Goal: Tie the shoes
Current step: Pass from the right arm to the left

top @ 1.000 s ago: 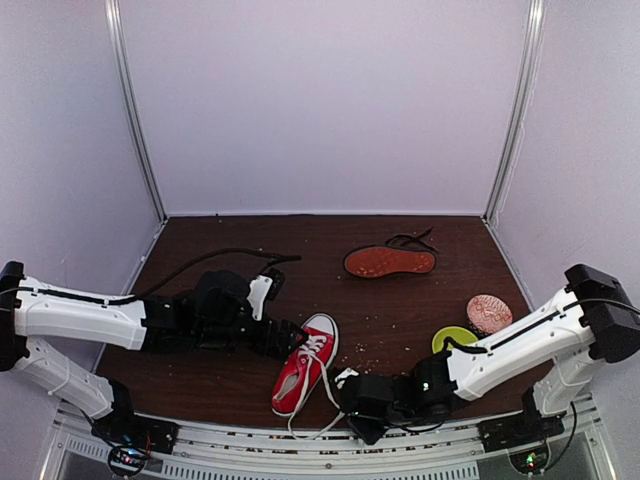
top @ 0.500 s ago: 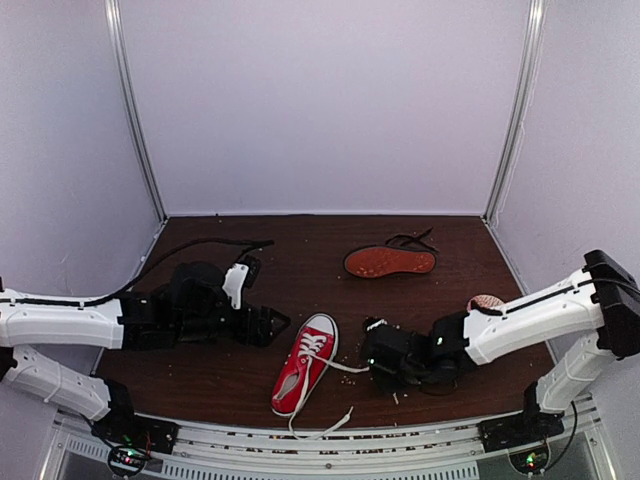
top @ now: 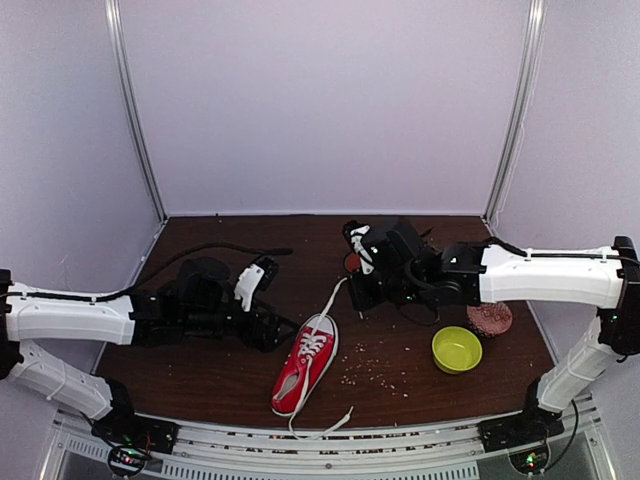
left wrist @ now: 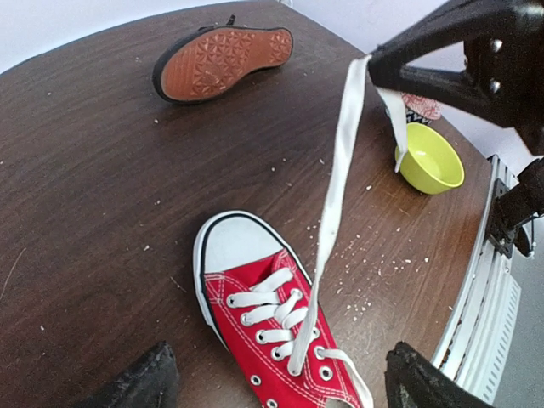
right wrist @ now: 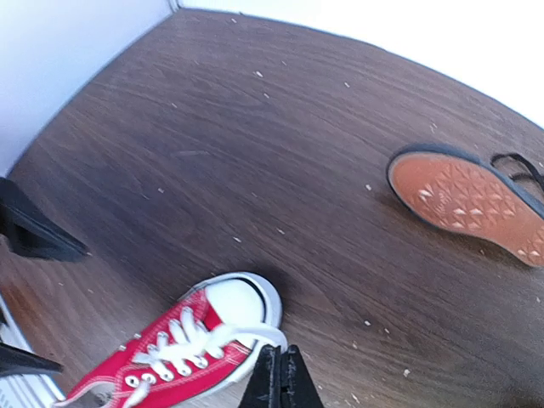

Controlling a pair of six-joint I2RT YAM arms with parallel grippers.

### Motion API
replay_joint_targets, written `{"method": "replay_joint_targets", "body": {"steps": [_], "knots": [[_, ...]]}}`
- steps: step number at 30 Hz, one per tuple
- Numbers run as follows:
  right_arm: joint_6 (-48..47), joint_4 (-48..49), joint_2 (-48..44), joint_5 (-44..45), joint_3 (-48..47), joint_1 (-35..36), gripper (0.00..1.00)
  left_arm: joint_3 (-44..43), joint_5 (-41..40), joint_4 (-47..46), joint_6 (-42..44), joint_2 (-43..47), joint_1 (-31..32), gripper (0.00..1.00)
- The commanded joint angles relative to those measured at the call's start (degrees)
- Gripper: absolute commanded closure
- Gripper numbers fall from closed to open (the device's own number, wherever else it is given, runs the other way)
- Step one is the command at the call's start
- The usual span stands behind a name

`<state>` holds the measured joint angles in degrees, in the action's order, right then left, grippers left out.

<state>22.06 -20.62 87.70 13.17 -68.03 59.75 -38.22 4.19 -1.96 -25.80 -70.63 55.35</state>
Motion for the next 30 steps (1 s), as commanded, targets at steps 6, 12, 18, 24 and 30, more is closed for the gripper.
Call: {"method": "replay_joint_targets", "body": {"steps": [6,12,18,24,30], "knots": [[2.04,4.57,-1.51,-6.65,0.48,-0.35,1.00,-2.84,5.83,-11.60,3.08,-10.97,-0.63,0.15],[2.47,4.68,-3.55,-6.63,1.52,-0.80,1.00,-3.74,9.32,-14.79,1.80,-15.36,-0.62,0.32],[2.87,4.87,-4.12,-6.49,2.62,-1.03,1.00,-5.07,9.39,-14.52,1.46,-17.62,-0.62,0.54],[3.17,5.60,-4.70,-6.68,3.34,-1.07,1.00,-6.49,10.48,-14.68,0.94,-19.62,-0.63,0.72],[3.92,6.35,-4.07,-5.96,3.74,-2.27,1.00,-5.26,7.72,-15.32,-0.50,-17.67,-0.66,1.00]]}}
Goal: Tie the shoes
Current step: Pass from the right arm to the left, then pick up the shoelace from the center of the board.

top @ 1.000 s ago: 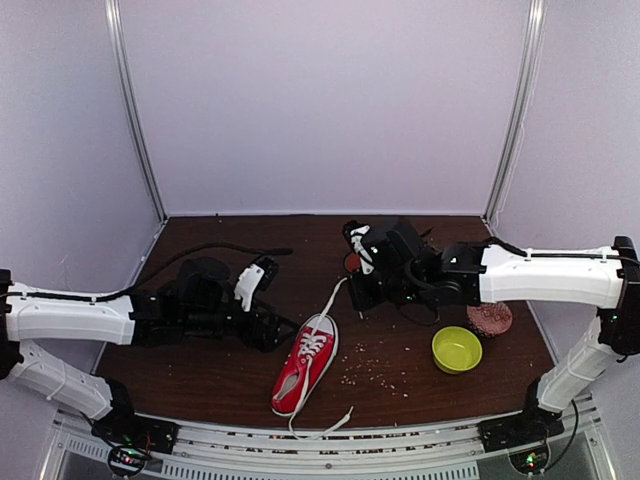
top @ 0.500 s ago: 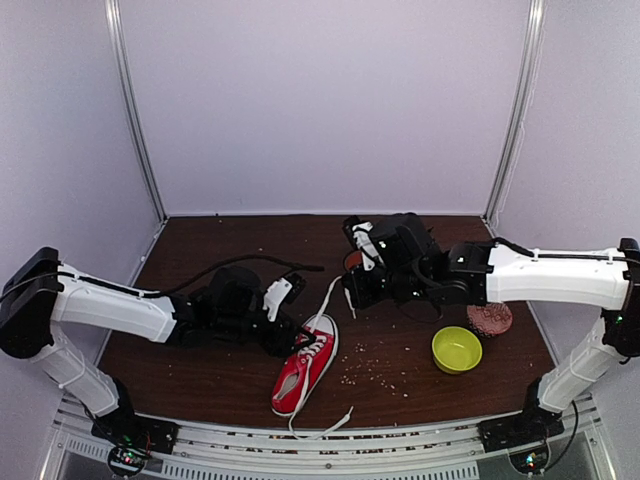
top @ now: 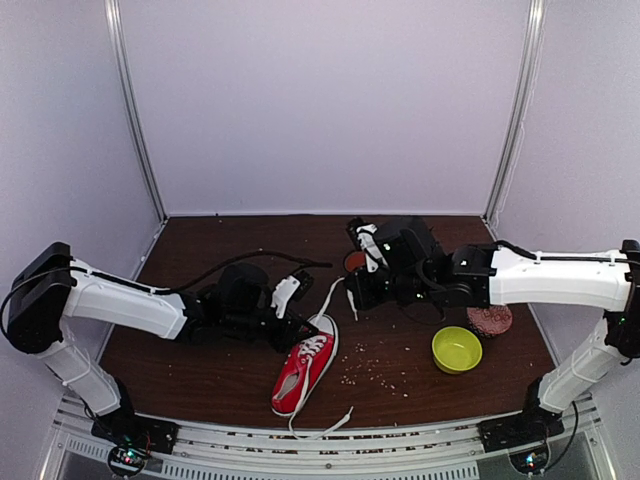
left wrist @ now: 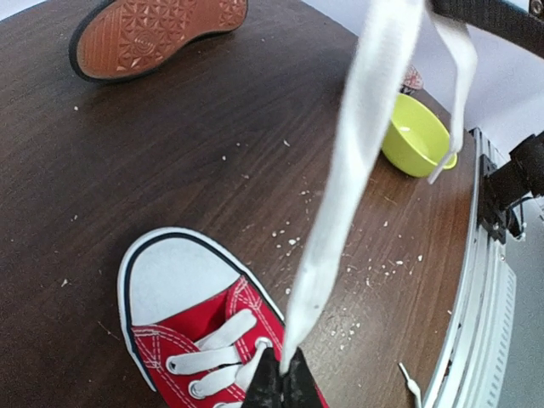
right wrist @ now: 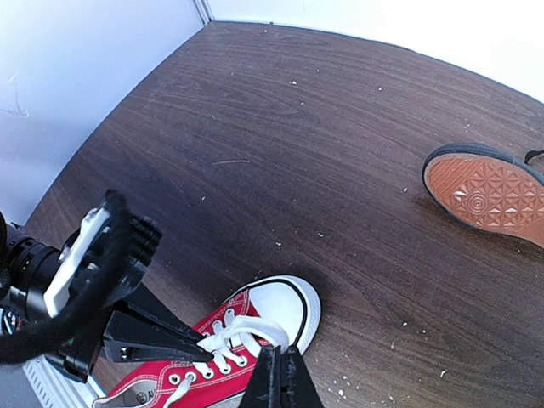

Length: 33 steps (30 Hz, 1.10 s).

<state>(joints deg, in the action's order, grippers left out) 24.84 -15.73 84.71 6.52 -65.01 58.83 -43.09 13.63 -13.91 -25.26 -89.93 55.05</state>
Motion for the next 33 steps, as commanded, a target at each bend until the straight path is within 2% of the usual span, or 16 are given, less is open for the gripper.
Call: {"method": "replay_joint_targets", "body": {"steps": [1,2,3,6,7,9,15,19,21,25,33], "knots": [[1.48,1.74,-0.49,0.62,0.79,-1.86,1.00,0.26,-2.57,-3.44,-1.70,2.44,-0.38,1.00],[1.72,1.95,0.27,0.49,0.81,-2.64,1.00,0.86,-3.29,-3.58,-2.39,3.13,-0.38,1.00],[1.88,2.01,1.17,0.19,0.80,-3.39,0.96,1.49,-3.89,-3.73,-3.23,3.97,-0.38,1.00],[1.43,-0.94,3.77,0.13,0.29,-4.64,0.50,2.99,-4.90,-4.09,-6.36,5.42,-0.38,1.00],[0.89,-2.13,4.09,0.15,0.71,-4.48,0.40,3.27,-5.23,-3.63,-7.52,5.71,-0.38,1.00],[-0.02,-2.93,2.92,0.07,3.33,-3.61,0.32,3.72,-6.05,-2.73,-9.39,6.22,-0.37,1.00],[-0.37,1.00,-8.21,-5.35,18.21,4.02,0.31,4.57,-5.93,-1.92,-12.35,6.70,-0.31,1.00],[-0.22,8.63,-10.68,-10.80,24.99,12.16,0.37,4.06,-4.84,-0.85,-12.67,6.68,-0.38,1.00],[-0.39,10.41,-8.70,-12.36,24.75,14.93,0.40,3.94,-4.87,-0.31,-12.53,6.76,-0.35,1.00],[-4.43,7.67,-1.07,-11.42,19.21,19.52,0.46,4.06,-5.30,0.86,-11.98,7.26,-0.36,1.00],[-10.52,4.55,9.24,-10.83,12.08,25.06,0.49,4.24,-5.36,2.37,-11.63,8.11,-0.38,1.00]]}}
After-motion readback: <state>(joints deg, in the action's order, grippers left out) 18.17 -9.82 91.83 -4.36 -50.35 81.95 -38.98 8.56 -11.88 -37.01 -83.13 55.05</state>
